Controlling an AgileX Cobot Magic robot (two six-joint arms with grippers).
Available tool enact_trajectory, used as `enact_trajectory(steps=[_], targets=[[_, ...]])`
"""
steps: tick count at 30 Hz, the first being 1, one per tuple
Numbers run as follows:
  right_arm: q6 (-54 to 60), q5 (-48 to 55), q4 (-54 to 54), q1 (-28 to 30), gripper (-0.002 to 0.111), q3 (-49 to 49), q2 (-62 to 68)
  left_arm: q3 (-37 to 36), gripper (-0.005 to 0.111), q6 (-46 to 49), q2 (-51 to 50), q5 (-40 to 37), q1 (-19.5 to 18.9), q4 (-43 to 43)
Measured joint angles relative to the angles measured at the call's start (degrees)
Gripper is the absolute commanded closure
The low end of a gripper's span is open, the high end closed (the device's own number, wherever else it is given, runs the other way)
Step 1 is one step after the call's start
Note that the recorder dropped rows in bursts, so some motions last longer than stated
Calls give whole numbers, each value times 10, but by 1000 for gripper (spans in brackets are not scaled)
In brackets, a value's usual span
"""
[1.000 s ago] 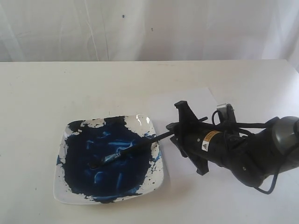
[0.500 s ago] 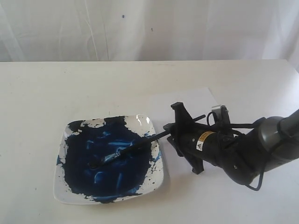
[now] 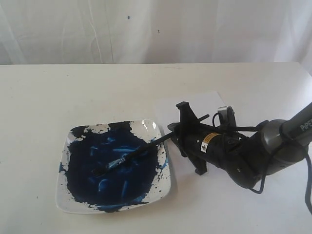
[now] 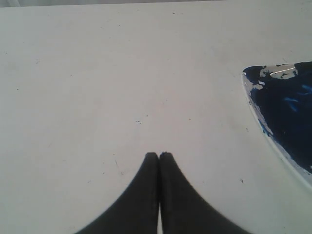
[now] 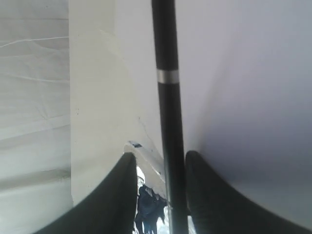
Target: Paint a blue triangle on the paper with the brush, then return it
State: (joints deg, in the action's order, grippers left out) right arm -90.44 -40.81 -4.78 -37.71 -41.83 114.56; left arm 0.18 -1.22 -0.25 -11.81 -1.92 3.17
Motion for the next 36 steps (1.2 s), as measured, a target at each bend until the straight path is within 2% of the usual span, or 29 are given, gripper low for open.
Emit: enact_trajectory(steps=[10,15,19,29,36], targets=[[-3,12,-12,0,76,-10,3,0,107,0,0,0,0,0],[-42,14,-56,0,82,-11,3,0,107,0,0,0,0,0],[-52,18,-71,0,83,-11,2,0,107,0,0,0,0,0],[-55,122,-102,0,83,-10,-50,0,107,0,0,0,0,0],[-54,140,-103,1,83,-20,-69,0,107,0,0,0,0,0]])
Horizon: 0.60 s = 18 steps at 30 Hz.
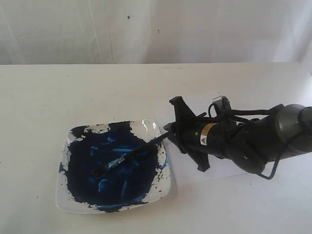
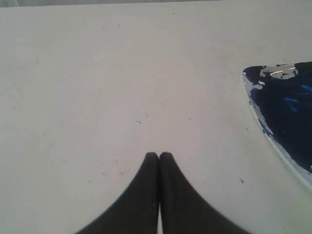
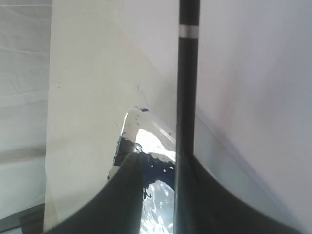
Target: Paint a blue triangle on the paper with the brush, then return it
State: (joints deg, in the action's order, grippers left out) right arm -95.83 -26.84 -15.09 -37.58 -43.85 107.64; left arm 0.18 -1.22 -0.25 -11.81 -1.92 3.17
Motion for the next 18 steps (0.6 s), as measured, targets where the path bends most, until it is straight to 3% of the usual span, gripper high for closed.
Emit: enact_trajectory(steps=[11,18], targets=[[-26,58,-45,20,83,-14,0,0,107,0,0,0,0,0],[-47,80,-88,24,91,-47,0,0,107,0,0,0,0,0]])
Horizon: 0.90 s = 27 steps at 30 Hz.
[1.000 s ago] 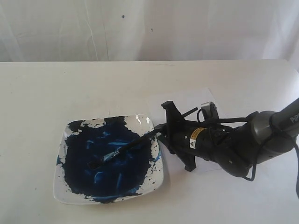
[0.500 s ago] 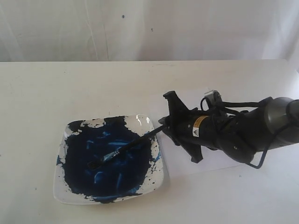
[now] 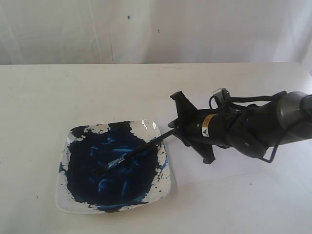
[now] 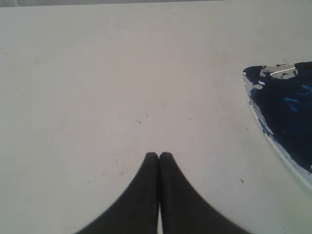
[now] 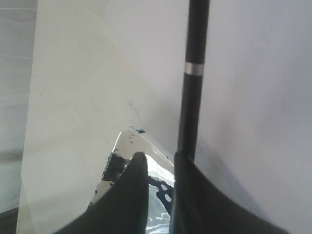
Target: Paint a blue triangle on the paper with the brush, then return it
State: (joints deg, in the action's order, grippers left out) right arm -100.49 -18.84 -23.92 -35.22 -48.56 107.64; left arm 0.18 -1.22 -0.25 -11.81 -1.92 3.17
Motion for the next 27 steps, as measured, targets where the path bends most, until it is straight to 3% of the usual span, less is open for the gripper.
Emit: enact_trajectory(steps=[12,20,27], targets=[[-65,23,-81,0,90,-11,0,0,107,0,0,0,0,0],[-74,22,-83,1,69,-11,4,0,107,0,0,0,0,0],[-87,7,-78,1,68,-11,19,0,107,0,0,0,0,0]])
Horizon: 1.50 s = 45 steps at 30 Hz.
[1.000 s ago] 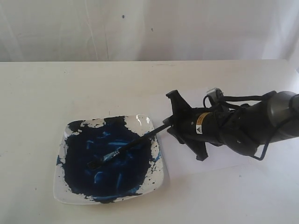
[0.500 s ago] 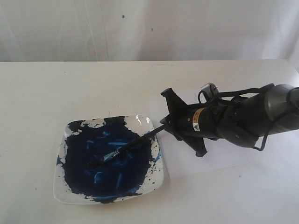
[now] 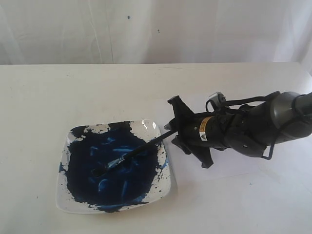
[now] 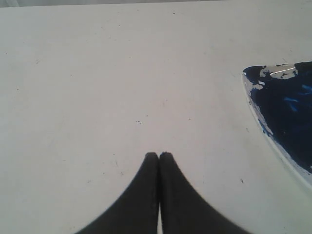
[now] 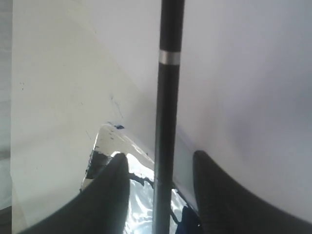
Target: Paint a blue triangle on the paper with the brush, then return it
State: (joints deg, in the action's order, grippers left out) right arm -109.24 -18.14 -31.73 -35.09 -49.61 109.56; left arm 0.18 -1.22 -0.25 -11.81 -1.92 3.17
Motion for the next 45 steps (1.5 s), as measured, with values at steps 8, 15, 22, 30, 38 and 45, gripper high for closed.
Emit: enact_trajectory(steps=[8,15,22,30,38,45], targets=[[-2,0,12,3,68,-2,6,0,107,0,0,0,0,0],[-2,-8,15,5,69,-11,18,0,107,0,0,0,0,0],[-2,1,17,5,70,-16,18,0,107,0,0,0,0,0],[-2,9,17,5,70,-30,18,0,107,0,0,0,0,0],[-2,15,15,5,70,-30,18,0,107,0,0,0,0,0],[-2,13,15,5,70,-38,30,0,107,0,0,0,0,0]])
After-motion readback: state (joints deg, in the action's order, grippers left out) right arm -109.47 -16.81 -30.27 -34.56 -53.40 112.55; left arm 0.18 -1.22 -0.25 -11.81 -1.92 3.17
